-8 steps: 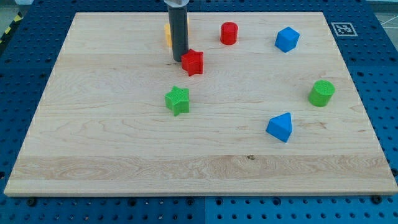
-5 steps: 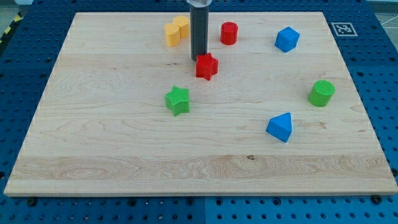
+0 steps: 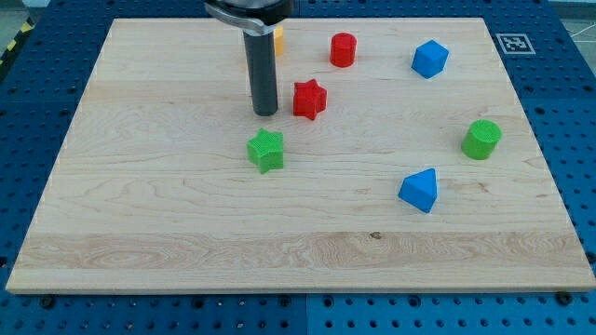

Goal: Slide the red star to the red circle

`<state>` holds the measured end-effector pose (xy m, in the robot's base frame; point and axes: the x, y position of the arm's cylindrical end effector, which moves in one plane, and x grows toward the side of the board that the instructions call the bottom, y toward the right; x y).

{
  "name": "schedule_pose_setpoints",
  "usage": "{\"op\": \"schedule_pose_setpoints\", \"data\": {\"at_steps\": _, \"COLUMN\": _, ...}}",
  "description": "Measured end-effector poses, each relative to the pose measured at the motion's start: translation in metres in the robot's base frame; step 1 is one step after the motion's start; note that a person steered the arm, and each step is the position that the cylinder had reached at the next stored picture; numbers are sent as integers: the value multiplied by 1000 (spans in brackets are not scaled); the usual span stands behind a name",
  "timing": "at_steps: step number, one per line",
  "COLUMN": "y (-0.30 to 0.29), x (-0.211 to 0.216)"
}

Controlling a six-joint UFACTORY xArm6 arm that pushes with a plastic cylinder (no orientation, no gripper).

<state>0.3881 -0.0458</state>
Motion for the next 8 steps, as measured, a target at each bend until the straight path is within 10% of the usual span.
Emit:
{"op": "schedule_pose_setpoints", "data": {"at_steps": 5, "y": 59, "x": 19}}
{"op": "schedule_pose_setpoints", "data": {"at_steps": 8, "y": 112, "x": -90}}
